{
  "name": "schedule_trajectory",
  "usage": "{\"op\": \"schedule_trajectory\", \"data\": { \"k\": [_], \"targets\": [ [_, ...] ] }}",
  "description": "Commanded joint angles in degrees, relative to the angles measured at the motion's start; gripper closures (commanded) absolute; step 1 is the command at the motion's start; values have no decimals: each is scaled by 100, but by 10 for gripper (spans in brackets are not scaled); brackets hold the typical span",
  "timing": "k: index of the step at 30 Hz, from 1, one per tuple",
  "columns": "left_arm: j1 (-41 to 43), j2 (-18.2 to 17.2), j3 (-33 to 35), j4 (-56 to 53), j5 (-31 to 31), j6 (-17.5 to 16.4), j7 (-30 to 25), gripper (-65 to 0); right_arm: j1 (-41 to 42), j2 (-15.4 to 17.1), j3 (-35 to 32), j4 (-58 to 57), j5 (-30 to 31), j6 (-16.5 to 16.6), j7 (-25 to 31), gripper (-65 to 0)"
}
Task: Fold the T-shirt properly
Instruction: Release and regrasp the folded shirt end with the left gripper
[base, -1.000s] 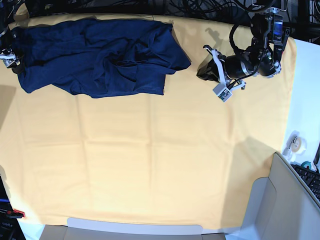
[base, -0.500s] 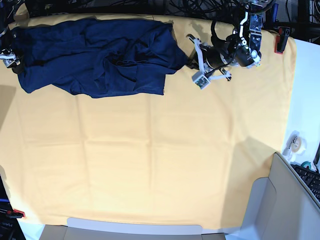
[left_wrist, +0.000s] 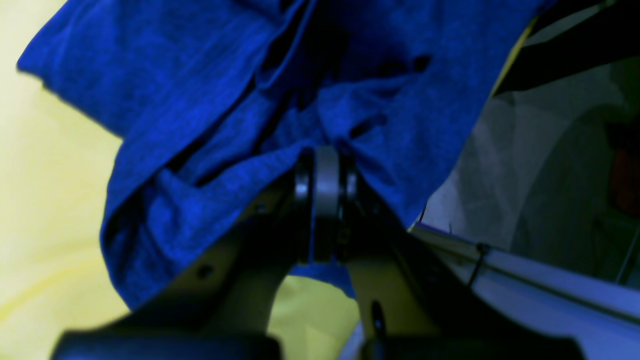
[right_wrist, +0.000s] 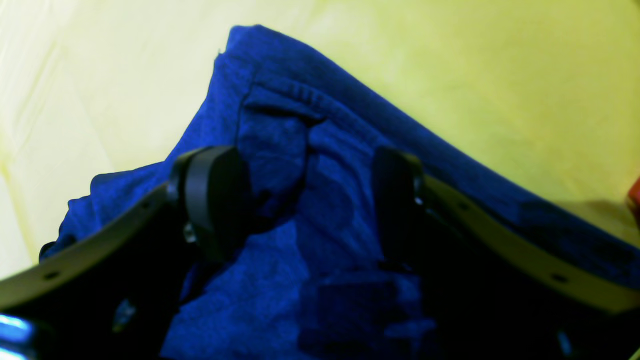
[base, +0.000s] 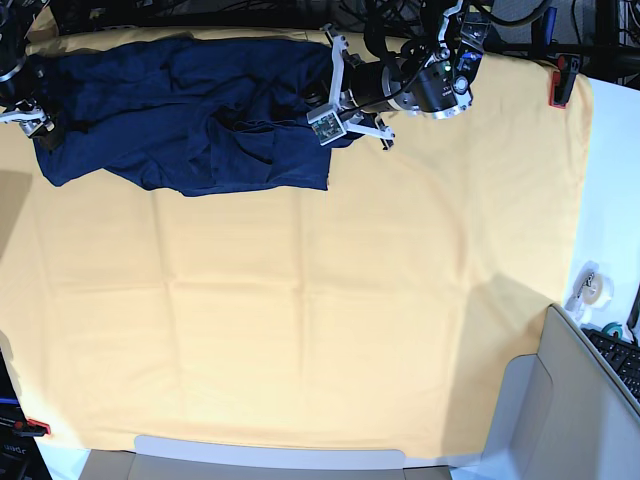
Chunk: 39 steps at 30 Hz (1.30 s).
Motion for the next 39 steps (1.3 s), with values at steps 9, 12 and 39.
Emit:
{"op": "schedule_trajectory", "data": {
  "k": [9, 12, 39],
  "targets": [
    [-88, -44, -1539, 270, -53, 7, -57, -186, 3, 115, 38, 94, 80, 68, 93, -402],
    [-88, -264, -1645, 252, -62, 7, -74, -190, 3, 115, 38, 94, 80, 68, 93, -402],
    [-264, -97, -1135, -135, -36, 33, -74, -192, 3, 115, 38, 94, 80, 68, 93, -402]
  ]
}}
